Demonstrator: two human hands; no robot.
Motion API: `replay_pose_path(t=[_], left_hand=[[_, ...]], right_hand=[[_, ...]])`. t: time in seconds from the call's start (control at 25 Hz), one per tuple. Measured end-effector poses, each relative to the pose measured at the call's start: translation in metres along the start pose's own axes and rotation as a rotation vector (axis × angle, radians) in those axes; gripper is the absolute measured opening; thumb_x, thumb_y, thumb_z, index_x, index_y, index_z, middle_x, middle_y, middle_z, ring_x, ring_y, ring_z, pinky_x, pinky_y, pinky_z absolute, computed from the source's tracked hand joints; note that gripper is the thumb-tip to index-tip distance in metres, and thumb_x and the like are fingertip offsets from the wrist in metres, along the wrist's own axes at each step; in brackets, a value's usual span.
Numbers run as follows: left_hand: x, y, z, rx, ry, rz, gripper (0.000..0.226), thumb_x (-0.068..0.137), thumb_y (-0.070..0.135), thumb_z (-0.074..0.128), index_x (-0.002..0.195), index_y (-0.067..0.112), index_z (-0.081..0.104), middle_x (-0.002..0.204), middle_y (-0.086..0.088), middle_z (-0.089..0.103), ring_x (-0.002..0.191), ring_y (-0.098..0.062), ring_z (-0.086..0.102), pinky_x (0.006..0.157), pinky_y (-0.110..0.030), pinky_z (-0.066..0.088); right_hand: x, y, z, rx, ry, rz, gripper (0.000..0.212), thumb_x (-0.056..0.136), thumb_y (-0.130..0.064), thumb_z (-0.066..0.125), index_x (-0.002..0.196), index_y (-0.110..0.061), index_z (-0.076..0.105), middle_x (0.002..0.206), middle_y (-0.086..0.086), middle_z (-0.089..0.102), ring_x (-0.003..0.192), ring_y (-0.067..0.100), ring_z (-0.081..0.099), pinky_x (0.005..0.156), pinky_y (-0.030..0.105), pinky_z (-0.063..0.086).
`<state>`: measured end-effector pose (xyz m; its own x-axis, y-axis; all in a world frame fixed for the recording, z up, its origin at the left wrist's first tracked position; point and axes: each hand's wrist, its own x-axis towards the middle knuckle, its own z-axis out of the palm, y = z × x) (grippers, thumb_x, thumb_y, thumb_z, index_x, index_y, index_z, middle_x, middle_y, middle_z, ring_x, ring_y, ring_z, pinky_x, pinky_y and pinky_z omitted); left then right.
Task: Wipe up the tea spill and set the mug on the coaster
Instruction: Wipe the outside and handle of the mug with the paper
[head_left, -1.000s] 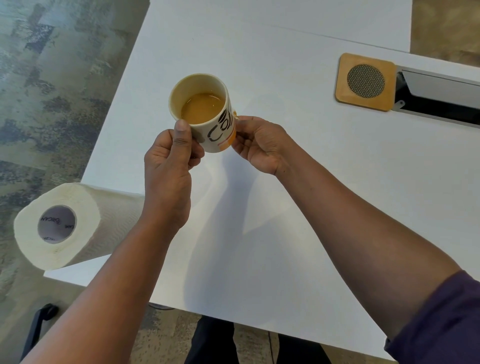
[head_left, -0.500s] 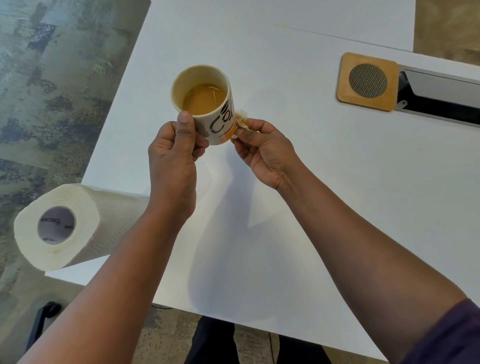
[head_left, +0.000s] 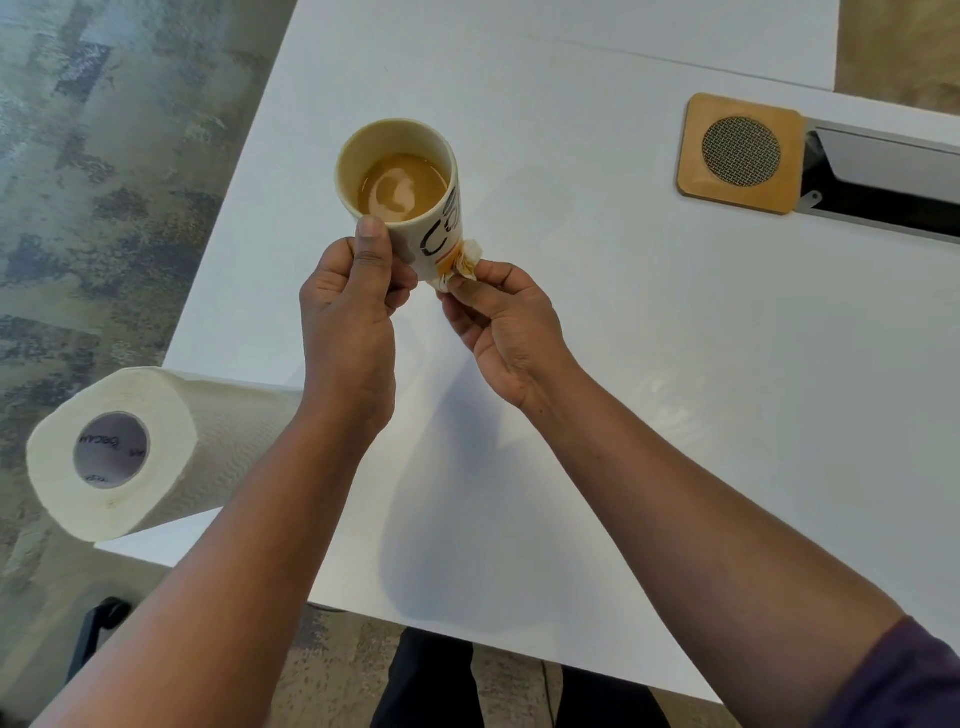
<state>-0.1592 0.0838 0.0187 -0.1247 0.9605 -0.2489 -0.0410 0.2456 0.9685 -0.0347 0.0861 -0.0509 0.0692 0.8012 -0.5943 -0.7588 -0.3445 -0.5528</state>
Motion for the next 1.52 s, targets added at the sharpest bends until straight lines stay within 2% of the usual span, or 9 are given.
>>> replay_pose_path(t=[0.28,0.48,0.64,0.8,0.96,1.16,1.36,1.52], left_hand=[[-0.001,-0.002,-0.002,-0.046,-0.011,-0.014,0.037,0.108,0.039,0.043,0.081,0.022,0.063,0.083,-0.003,0.061,0.091,-0.016,0.057,0.088,-0.027,0.049],[0.000,0.000,-0.002,-0.096,-0.020,-0.017,0.043,0.107,0.038,0.044,0.072,0.028,0.066,0.079,-0.003,0.060,0.090,-0.019,0.056,0.088,-0.029,0.049],[0.001,0.001,-0.006,-0.135,-0.029,-0.015,0.046,0.108,0.036,0.044,0.069,0.028,0.067,0.078,-0.004,0.058,0.093,-0.022,0.055,0.096,-0.036,0.050],[-0.001,0.003,-0.007,-0.155,-0.044,-0.020,0.048,0.108,0.035,0.043,0.067,0.029,0.068,0.073,-0.001,0.059,0.090,-0.022,0.055,0.092,-0.034,0.049],[-0.003,0.005,-0.007,-0.173,-0.075,-0.030,0.045,0.109,0.033,0.043,0.070,0.023,0.063,0.068,0.002,0.058,0.077,-0.016,0.053,0.084,-0.032,0.047],[-0.005,0.007,-0.011,-0.159,-0.125,-0.037,0.051,0.107,0.036,0.044,0.059,0.031,0.061,0.066,0.003,0.054,0.073,-0.016,0.050,0.079,-0.031,0.045],[-0.004,0.007,-0.013,-0.132,-0.142,-0.060,0.049,0.104,0.040,0.046,0.058,0.032,0.063,0.067,0.002,0.052,0.078,-0.021,0.046,0.077,-0.033,0.043],[-0.005,0.007,-0.014,-0.095,-0.161,-0.059,0.046,0.102,0.041,0.045,0.062,0.032,0.066,0.066,0.004,0.054,0.076,-0.017,0.052,0.078,-0.031,0.047]], right_hand=[[-0.005,0.012,0.006,0.026,-0.009,0.122,0.020,0.087,0.007,0.069,0.103,-0.005,0.069,0.098,0.013,0.077,0.087,0.027,0.076,0.080,0.035,0.062],[-0.006,0.014,0.011,0.024,-0.046,0.164,0.021,0.087,0.007,0.069,0.105,-0.004,0.068,0.097,0.015,0.075,0.084,0.026,0.075,0.077,0.034,0.062],[-0.001,0.008,0.012,0.003,-0.090,0.226,0.018,0.087,0.009,0.069,0.101,-0.003,0.068,0.091,0.016,0.076,0.081,0.025,0.075,0.071,0.030,0.061],[0.005,0.004,0.014,0.005,-0.145,0.294,0.019,0.089,0.008,0.066,0.107,0.000,0.067,0.091,0.018,0.074,0.077,0.024,0.073,0.075,0.031,0.063],[0.012,-0.005,0.013,-0.029,-0.195,0.334,0.021,0.091,0.006,0.062,0.112,0.002,0.065,0.095,0.019,0.070,0.079,0.023,0.069,0.074,0.030,0.061],[0.022,-0.018,0.015,-0.100,-0.231,0.396,0.019,0.094,0.006,0.055,0.111,0.001,0.062,0.101,0.021,0.067,0.083,0.025,0.066,0.071,0.030,0.061],[0.031,-0.023,0.020,-0.109,-0.262,0.386,0.027,0.098,0.003,0.052,0.125,0.002,0.056,0.122,0.024,0.059,0.104,0.030,0.060,0.090,0.034,0.054],[0.040,-0.027,0.021,-0.095,-0.290,0.357,0.029,0.100,-0.001,0.049,0.128,0.002,0.055,0.128,0.024,0.055,0.116,0.033,0.054,0.105,0.042,0.044]])
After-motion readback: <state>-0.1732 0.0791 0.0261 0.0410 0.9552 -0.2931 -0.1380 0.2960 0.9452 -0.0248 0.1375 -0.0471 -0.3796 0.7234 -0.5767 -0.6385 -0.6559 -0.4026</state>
